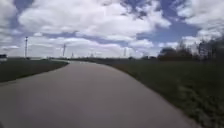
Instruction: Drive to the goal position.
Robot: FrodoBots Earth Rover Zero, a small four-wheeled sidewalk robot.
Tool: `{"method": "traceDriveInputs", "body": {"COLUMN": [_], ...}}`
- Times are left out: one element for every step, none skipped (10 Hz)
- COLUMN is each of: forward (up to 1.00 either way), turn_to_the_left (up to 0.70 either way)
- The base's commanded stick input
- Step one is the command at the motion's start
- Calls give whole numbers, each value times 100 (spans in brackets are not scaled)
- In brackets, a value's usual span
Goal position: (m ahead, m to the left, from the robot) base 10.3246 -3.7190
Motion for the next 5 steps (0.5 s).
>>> {"method": "traceDriveInputs", "body": {"forward": [100, 100, 100, 100, 100], "turn_to_the_left": [0, 0, 0, 0, 0]}}
